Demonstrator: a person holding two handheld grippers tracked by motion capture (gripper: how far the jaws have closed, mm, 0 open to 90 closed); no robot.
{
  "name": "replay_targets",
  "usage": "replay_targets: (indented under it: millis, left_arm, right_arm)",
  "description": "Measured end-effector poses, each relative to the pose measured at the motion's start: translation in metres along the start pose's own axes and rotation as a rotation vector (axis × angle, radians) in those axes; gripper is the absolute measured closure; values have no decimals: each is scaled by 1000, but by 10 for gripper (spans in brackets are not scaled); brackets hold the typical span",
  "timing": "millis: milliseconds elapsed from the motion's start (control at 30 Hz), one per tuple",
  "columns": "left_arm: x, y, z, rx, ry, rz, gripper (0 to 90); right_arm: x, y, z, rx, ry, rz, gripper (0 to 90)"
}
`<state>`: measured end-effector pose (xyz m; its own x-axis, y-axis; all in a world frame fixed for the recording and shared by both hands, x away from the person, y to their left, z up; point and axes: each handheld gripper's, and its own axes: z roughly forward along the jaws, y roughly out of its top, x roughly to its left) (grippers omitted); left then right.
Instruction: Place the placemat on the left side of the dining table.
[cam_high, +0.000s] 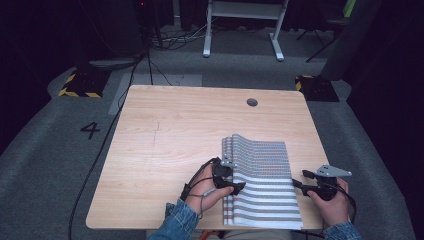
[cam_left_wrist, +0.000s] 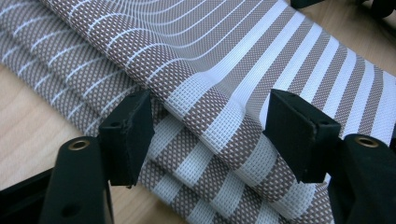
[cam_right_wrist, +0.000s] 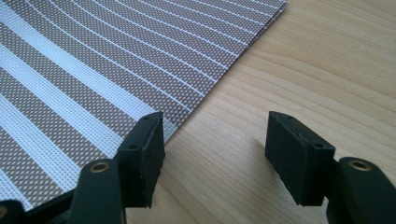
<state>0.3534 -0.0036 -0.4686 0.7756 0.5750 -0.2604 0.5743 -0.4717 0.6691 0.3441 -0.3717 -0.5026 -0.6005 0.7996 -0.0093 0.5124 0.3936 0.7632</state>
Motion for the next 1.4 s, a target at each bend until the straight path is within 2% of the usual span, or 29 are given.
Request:
replay_targets:
  millis: [67,100,133,200,333,433,467,500,533,600,667,800,833,933,1000,1033,1100,1167,1267,1333,1400]
  left_arm:
    - [0,2,4,-13,-12,0,316]
    - [1,2,6,-9,-9,13,316]
    - [2,1,10,-13,12,15,316]
    - [3,-1,15,-18,9,21,311]
    - [6,-3,17,-30,-20,-2,296]
    - [13,-6,17,-39,-53,-41,310]
    - [16,-8,19,-40,-73,-35,348]
    - [20,-12,21,-33,-80,-8,363]
    - [20,-11,21,-38,-81,-28,371]
    - [17,-8,22,-14,-60,-8,373]
    - [11,-4,27,0,-65,22,353]
    - [6,3,32,21,-66,8,342]
    - [5,4,32,24,-55,7,377]
    - [3,6,35,19,-66,-8,425]
    - [-2,7,36,17,-69,19,478]
    - [-2,7,36,17,-69,19,514]
    - [-6,10,35,18,-49,41,616]
    - [-5,10,32,1,-57,7,691]
    - [-3,11,29,-25,-62,-1,799]
    - [-5,12,22,-64,-63,24,863]
    - [-8,13,18,-91,-70,58,884]
  right_arm:
    - [0,0,0,0,-2,-2,379]
    - [0,0,0,-1,-2,1,379]
    - [1,0,1,-6,-2,2,379]
    - [1,0,0,-2,-7,-2,380]
    - [1,0,0,0,-10,-11,382]
    - [1,0,0,-2,-9,-3,384]
    - [1,0,0,-1,-8,-5,384]
    - [1,0,0,-2,-8,-6,384]
    - [1,0,0,-1,-8,-6,384]
    - [1,0,0,-1,-8,-5,385]
    - [2,0,1,0,-8,-4,385]
    - [3,1,1,-4,-12,-4,385]
    - [3,1,1,-4,-12,-6,385]
    - [2,1,1,-1,-11,-11,385]
    - [2,1,1,-1,-10,-10,385]
    - [2,1,1,-1,-10,-10,385]
    - [2,1,1,-3,-7,1,385]
    - [2,1,1,-3,-6,2,385]
    - [2,1,1,-2,-5,3,385]
    - [2,1,2,-2,-2,3,383]
    - [2,1,2,-1,0,4,381]
